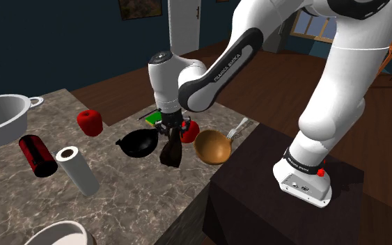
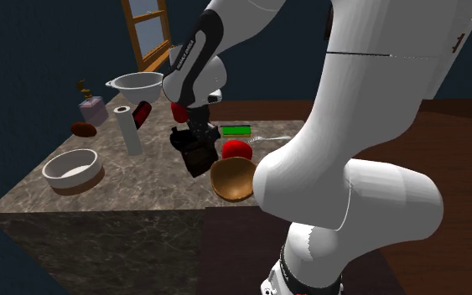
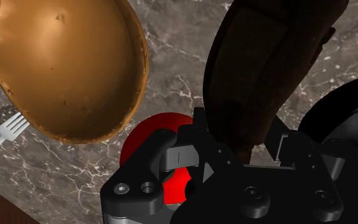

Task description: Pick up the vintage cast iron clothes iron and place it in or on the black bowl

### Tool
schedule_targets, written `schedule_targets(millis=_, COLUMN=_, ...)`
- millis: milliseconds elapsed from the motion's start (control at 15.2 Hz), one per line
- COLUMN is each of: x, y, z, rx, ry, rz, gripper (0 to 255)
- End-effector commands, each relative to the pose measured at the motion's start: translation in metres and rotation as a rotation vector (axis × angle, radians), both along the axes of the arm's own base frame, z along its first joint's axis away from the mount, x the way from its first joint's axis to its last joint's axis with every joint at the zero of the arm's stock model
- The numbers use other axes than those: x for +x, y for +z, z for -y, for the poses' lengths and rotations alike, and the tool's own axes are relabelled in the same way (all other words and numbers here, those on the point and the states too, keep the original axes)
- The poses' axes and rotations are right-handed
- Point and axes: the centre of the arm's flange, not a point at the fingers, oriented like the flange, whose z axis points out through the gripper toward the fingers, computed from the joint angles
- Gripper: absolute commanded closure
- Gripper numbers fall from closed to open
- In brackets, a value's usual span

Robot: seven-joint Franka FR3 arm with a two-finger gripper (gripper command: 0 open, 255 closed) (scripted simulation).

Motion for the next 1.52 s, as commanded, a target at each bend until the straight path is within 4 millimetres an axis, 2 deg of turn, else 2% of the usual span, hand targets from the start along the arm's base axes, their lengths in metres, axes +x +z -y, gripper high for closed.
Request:
schedule_targets(millis=0, x=0.002, y=0.011, z=0.000, rx=0.001, ry=0.000, rz=0.000, gripper=255)
schedule_targets(millis=1452, x=0.002, y=0.127, z=0.000, rx=0.001, ry=0.000, rz=0.000, gripper=255)
